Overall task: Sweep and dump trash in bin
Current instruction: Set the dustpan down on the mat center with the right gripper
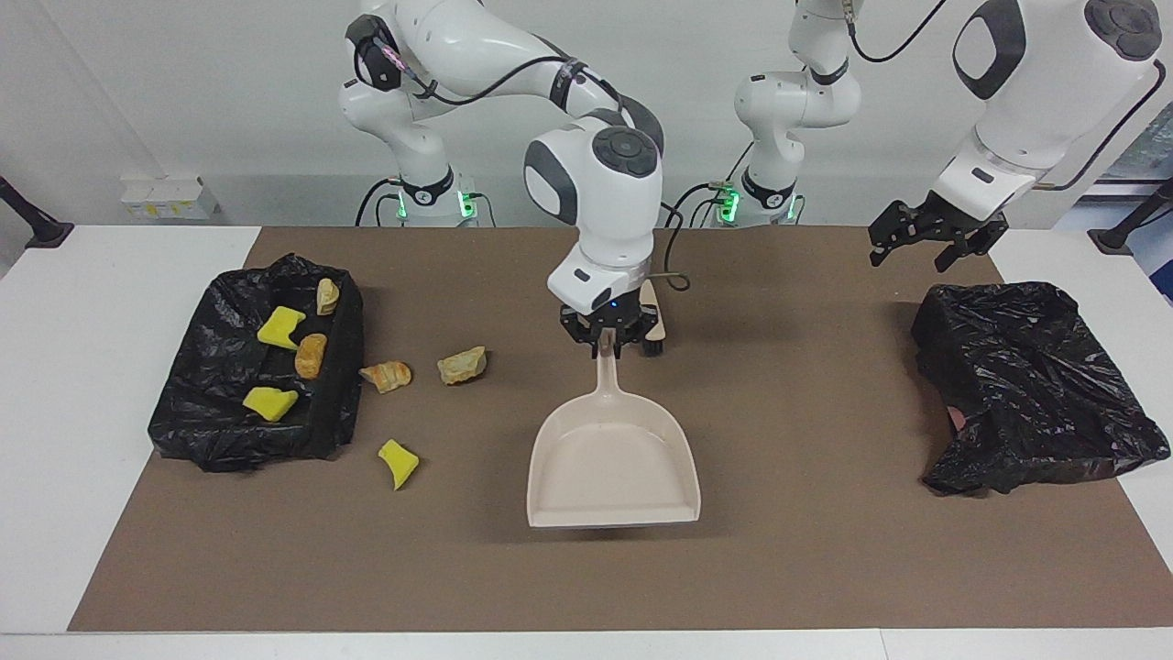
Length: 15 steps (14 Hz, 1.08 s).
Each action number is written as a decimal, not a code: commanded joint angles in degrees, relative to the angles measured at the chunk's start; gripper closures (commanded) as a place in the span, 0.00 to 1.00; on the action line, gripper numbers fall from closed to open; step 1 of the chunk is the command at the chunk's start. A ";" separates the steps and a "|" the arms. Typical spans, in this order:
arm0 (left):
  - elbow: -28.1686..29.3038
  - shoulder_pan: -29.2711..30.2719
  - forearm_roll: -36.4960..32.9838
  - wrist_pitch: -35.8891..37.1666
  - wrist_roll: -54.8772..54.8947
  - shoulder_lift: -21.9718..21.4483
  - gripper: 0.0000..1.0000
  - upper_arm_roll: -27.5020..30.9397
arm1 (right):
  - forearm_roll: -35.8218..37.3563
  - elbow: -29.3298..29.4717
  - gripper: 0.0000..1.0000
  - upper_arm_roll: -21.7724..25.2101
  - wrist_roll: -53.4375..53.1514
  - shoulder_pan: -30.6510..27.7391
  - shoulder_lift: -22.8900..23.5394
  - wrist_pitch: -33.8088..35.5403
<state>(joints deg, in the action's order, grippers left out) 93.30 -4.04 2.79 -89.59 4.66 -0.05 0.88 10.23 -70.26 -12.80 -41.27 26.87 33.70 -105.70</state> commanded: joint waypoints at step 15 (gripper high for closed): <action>5.58 -2.19 -1.82 -4.80 0.71 -3.20 0.00 -0.62 | -5.40 4.78 0.25 -1.35 -4.08 2.67 8.75 -2.67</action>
<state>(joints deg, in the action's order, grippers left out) 96.29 -4.60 2.26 -92.09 5.12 -1.44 -0.29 6.75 -66.65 -13.68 -44.91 30.20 42.55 -109.06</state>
